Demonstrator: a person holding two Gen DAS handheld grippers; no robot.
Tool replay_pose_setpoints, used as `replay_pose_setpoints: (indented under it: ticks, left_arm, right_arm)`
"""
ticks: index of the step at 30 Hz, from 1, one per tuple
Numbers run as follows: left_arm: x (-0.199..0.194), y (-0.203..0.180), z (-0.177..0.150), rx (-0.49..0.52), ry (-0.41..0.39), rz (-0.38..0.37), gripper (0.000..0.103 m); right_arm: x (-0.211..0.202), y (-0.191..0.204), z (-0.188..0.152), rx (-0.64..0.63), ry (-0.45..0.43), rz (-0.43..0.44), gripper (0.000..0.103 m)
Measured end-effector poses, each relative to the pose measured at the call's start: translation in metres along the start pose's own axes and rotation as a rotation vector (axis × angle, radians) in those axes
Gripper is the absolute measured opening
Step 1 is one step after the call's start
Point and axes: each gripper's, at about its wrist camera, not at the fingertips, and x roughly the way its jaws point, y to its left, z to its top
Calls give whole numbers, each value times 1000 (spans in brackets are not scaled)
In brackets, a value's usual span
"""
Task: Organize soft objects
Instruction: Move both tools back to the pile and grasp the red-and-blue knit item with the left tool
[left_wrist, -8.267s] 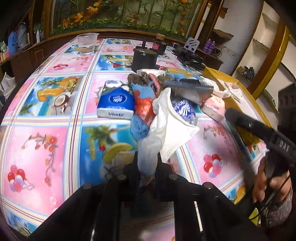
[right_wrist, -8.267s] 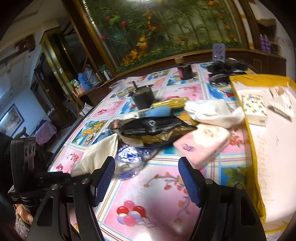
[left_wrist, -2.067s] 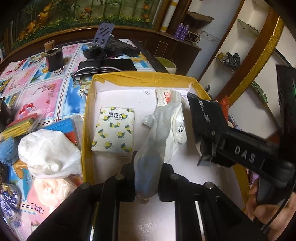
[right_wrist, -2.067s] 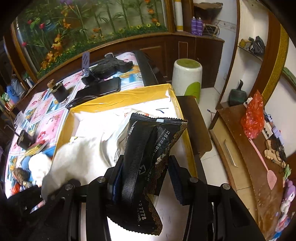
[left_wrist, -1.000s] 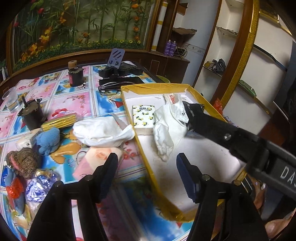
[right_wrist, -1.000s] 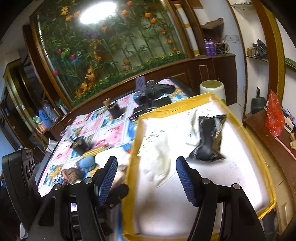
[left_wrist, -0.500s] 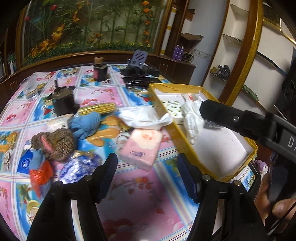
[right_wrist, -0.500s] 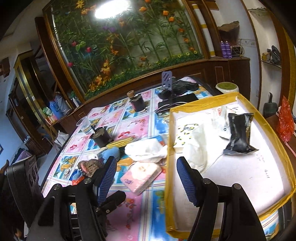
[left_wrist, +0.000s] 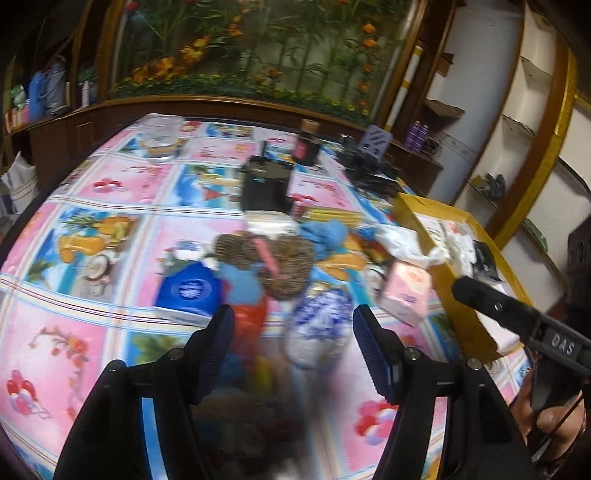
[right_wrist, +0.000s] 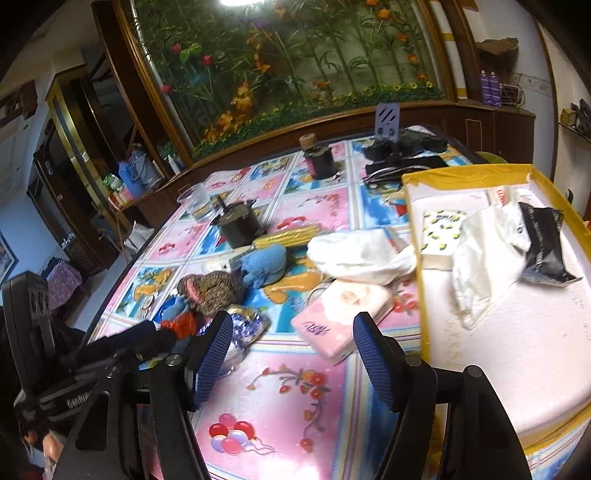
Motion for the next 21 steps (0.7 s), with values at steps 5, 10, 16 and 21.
replay_pose_setpoints:
  ticks: [5,10,16,21]
  left_arm:
    - [11,25,3,-50,39,24,66]
    - [22,19,2,-21,80,18,55]
    - [33,14,5,-8,113,19,45]
    - [44,6,9,36,136,48,44]
  right_arm:
    - [15,14,-8,-24,35,25,72]
    - [23,17,-12,-30,54,30,72]
    - [27,15,-15,-23,68,37,72]
    - [31,16,-17,-21,81,49,72]
